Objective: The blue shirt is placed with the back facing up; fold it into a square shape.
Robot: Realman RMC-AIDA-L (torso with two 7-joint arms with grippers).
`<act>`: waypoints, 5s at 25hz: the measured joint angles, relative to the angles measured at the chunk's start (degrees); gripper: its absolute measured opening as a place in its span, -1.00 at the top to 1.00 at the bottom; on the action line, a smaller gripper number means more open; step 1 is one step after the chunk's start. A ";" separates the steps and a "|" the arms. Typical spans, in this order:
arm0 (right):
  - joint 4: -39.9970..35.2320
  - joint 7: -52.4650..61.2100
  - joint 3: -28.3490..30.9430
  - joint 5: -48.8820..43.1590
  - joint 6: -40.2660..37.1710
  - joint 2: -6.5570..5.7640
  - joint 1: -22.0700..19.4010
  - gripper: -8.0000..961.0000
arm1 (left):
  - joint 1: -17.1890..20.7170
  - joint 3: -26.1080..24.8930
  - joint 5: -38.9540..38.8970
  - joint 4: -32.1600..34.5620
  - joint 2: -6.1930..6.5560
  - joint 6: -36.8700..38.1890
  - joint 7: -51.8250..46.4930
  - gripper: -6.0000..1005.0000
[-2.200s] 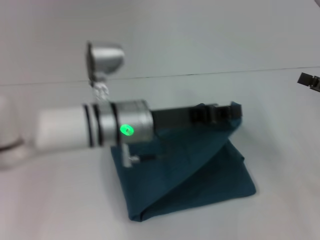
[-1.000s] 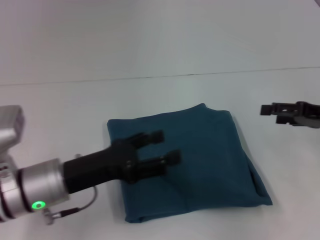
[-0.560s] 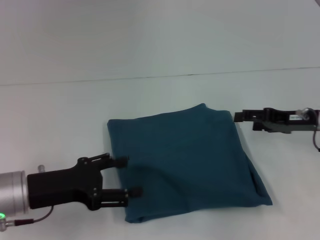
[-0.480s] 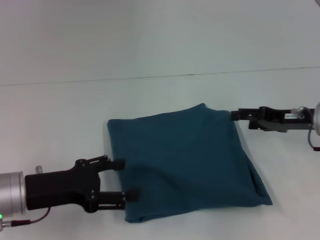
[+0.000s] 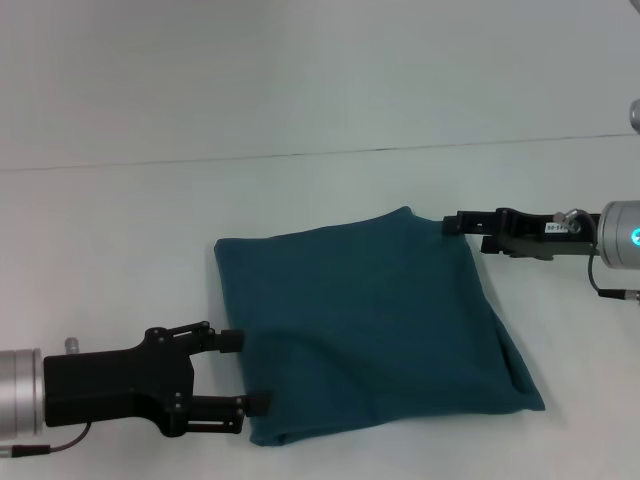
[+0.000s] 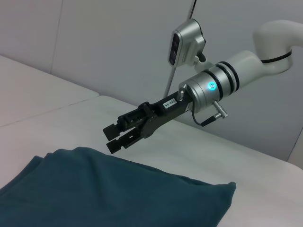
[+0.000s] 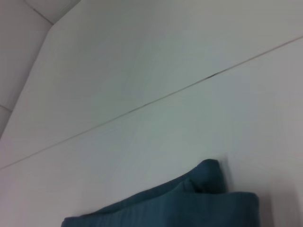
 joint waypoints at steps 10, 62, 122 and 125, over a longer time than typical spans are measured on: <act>1.74 -0.23 -0.68 -0.22 4.27 1.07 0.21 -0.82 | 0.24 -0.04 0.07 -0.16 0.00 -0.01 0.23 -0.80; -6.67 -10.93 -2.90 8.97 9.34 3.98 -0.15 0.70 | -1.10 -2.37 -0.57 -0.37 -0.67 -5.77 -1.94 -0.79; -12.96 -12.06 -6.72 15.97 -5.21 0.04 -4.97 -0.69 | -16.47 9.80 11.82 -7.91 -2.81 -43.87 -49.91 -0.79; -12.96 -12.07 -6.72 15.97 -5.10 0.11 -4.87 -0.69 | -16.64 11.22 11.55 -7.90 -2.85 -43.87 -49.90 -0.79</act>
